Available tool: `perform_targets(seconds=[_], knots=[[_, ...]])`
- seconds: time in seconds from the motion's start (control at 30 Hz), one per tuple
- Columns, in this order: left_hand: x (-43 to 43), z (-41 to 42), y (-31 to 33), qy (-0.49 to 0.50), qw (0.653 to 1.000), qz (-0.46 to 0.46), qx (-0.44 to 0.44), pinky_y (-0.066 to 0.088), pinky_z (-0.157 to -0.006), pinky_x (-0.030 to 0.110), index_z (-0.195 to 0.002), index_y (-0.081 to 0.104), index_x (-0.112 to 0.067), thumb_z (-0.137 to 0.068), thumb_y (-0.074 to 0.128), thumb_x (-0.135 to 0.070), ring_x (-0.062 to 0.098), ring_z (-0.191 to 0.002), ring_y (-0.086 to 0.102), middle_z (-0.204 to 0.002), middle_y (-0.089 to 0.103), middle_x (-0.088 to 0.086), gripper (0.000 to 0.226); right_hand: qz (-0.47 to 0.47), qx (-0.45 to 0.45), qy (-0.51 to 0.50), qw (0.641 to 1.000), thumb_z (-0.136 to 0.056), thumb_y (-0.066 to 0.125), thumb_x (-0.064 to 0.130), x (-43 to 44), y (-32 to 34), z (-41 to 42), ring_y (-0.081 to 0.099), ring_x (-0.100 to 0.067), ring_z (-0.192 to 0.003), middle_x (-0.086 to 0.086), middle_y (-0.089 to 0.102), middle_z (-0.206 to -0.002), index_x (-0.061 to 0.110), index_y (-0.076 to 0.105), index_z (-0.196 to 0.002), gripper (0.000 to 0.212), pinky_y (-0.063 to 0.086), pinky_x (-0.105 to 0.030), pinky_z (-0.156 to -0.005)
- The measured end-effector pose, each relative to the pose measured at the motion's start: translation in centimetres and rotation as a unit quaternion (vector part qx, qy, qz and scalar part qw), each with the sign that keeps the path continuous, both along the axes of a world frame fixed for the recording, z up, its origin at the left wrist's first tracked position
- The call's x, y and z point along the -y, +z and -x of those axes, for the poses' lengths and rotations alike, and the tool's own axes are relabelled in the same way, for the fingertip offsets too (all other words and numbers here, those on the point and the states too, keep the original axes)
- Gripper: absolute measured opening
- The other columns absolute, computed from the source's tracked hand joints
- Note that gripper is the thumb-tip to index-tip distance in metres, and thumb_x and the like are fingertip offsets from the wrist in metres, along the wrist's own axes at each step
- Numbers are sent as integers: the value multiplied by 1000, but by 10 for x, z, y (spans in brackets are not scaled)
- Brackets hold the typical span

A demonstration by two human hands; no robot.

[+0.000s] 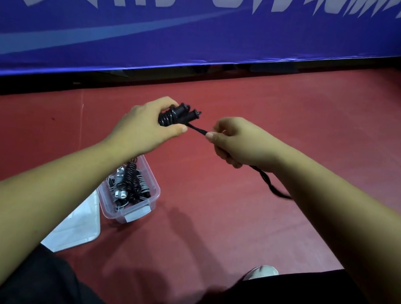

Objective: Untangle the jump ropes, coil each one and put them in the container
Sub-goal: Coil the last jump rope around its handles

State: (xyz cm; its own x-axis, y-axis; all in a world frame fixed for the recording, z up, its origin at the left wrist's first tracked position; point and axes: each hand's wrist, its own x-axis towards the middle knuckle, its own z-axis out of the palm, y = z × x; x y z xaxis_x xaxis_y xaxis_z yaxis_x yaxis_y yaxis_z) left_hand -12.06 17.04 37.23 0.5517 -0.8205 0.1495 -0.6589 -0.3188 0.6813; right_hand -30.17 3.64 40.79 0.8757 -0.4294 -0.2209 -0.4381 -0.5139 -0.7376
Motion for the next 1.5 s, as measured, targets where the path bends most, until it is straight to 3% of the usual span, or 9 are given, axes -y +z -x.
perform_targets(seconds=[0.3, 0.5, 0.6, 0.77, 0.9, 1.07, 1.2, 1.33, 1.5], knots=[[-2, 11, -5, -28, 972, -147, 180, 50, -70, 36, -104, 50, -40, -78, 66, -53, 30, -85, 64, -91, 67, -1, 33, 157, -1, 99, 983, -93, 65, 24, -25, 14, -9, 32, -15, -51, -7, 43, -61, -3, 66, -78, 31, 28, -29, -48], [-5, 27, 4, -113, 957, -214, 163, 53, -69, 34, -102, 56, -47, -60, 55, -89, 12, -76, 63, -78, 64, -15, 60, 153, 68, 52, 984, -92, 67, 17, -16, 18, -6, 45, -1, -44, 7, 52, -55, 8, 72, -78, 17, 31, -14, -44], [-4, 38, 8, -140, 953, -217, 160, 50, -63, 31, -97, 59, -42, -69, 55, -84, 9, -71, 60, -71, 60, -15, 50, 164, 87, 48, 981, -92, 69, 20, -16, 15, -7, 48, 1, -48, 7, 57, -59, 9, 73, -79, 17, 33, -13, -47], [-7, 42, 11, -200, 963, -166, 70, 36, -53, 28, -73, 55, -31, -80, 67, -62, 7, -54, 52, -59, 56, -8, 34, 155, 121, -12, 980, -82, 79, 36, -1, 9, -10, 42, -8, -49, -6, 61, -59, 8, 76, -77, 28, 35, -24, -48], [-10, 44, 13, -252, 953, -89, -142, 51, -58, 31, -90, 62, -21, -92, 67, -38, 27, -62, 66, -75, 69, 4, 17, 145, 131, -22, 980, -82, 78, 43, 14, 1, -7, 38, -6, -46, 2, 49, -53, 8, 74, -75, 36, 31, -22, -47], [-6, 42, 11, -222, 940, -1, -260, 50, -60, 44, -101, 56, -8, -89, 58, -38, 31, -59, 63, -77, 68, 9, 33, 48, 133, -40, 989, -95, 67, 31, 22, -7, -7, 34, -10, -47, -4, 42, -54, 0, 65, -71, 40, 28, -22, -44], [-4, 42, 11, -164, 924, 50, -342, 50, -54, 34, -115, 43, -9, -86, 55, -36, 34, -60, 60, -76, 69, 14, 41, -46, 81, -36, 995, -98, 61, 24, 26, -13, -6, 37, -18, -51, -8, 43, -59, 6, 72, -78, 29, 29, -25, -47], [-4, 35, 18, -151, 935, 69, -313, 50, -58, 35, -131, 54, -33, -99, 55, -26, 34, -60, 61, -82, 68, 18, 32, -58, 50, -37, 996, -100, 59, 33, 28, -11, 2, 42, -15, -47, -6, 46, -62, 2, 73, -93, 34, 31, -17, -39], [2, 25, 13, -97, 953, 67, -280, 53, -66, 45, -122, 61, -26, -97, 61, -18, 28, -72, 60, -84, 65, 16, 26, 3, 17, -13, 1000, -101, 58, 25, 26, -4, 4, 47, -16, -48, -3, 49, -63, 8, 74, -99, 24, 41, -27, -49]])
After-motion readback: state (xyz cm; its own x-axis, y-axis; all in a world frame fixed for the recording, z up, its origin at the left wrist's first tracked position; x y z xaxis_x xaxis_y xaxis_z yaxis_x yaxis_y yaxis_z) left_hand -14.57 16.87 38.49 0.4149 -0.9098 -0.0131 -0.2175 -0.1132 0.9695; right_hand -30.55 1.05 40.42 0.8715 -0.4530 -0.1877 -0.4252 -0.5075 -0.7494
